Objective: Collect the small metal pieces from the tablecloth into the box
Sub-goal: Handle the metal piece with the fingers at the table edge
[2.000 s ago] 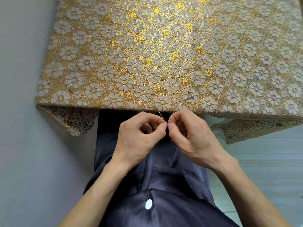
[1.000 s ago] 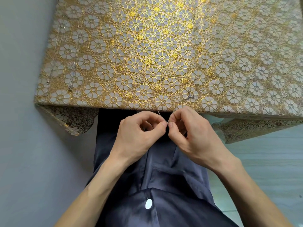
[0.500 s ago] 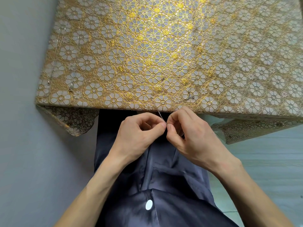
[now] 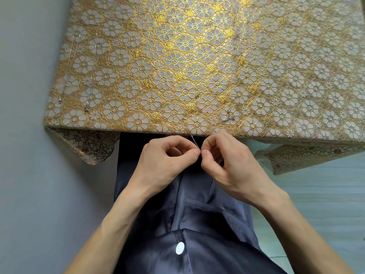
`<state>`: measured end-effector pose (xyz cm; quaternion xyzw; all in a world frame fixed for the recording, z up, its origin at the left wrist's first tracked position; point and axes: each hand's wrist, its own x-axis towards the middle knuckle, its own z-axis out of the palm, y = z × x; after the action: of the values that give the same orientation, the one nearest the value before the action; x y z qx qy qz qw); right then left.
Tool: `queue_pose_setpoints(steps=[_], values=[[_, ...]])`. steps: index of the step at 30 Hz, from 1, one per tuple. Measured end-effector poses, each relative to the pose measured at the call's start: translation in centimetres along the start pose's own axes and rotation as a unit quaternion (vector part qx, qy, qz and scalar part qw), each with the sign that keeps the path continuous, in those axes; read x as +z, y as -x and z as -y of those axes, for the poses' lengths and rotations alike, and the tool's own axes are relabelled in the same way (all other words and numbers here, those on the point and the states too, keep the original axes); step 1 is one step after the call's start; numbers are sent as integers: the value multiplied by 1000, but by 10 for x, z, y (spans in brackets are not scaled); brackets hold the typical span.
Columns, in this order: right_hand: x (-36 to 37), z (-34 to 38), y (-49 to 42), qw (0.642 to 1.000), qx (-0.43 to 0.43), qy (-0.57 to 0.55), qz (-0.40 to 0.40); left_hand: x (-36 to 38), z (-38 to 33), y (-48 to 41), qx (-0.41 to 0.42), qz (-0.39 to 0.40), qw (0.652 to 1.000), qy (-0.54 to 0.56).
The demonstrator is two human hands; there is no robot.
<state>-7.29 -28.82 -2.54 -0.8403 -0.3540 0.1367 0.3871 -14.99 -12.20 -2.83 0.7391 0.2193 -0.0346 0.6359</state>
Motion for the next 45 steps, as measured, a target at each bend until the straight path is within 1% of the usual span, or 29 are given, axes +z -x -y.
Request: queue_pose_setpoints(steps=[7,9,13,16,19,21,23,26,28,30,31,32,34,36,38,39,43,45], values=[[0,4,-1,999,32,-34,-4,7,-1,0,0,-35,999,17],[-1,7,-1,995,65,-72,-5,10,-1,1,3,-47,999,28],[-2,13,-1,963,169,-209,26,10,-3,2,20,-40,999,29],[-3,12,-1,949,195,-245,36,9,-3,1,29,-31,999,18],[-6,13,-3,926,232,-293,45,11,-3,2,47,-46,998,-3],[-6,13,-3,927,234,-291,39,15,-4,3,48,-61,997,0],[-6,13,-2,937,220,-269,31,18,-4,3,45,-67,997,3],[-6,12,-1,946,211,-246,19,16,-2,1,39,-47,998,14],[-5,11,0,966,176,-188,4,13,-2,0,38,-32,999,14],[-5,8,1,989,112,-91,-9,12,-2,-1,40,-28,999,9],[-4,7,1,994,88,-58,-13,12,-2,-1,40,-32,999,9],[-4,7,1,995,79,-50,-15,13,-2,-1,41,-39,998,9],[-3,8,0,987,121,-102,-12,15,-2,0,45,-59,997,5],[-3,10,-2,961,192,-197,5,18,-3,1,53,-76,996,-3],[-4,11,-2,939,232,-254,21,20,-4,3,61,-83,995,-13],[-5,10,-2,937,236,-256,21,19,-4,3,65,-83,994,-16],[-8,10,-1,962,205,-178,-26,14,-1,2,67,-79,994,-16],[-9,12,0,969,188,-156,-39,13,0,2,65,-81,994,-16]])
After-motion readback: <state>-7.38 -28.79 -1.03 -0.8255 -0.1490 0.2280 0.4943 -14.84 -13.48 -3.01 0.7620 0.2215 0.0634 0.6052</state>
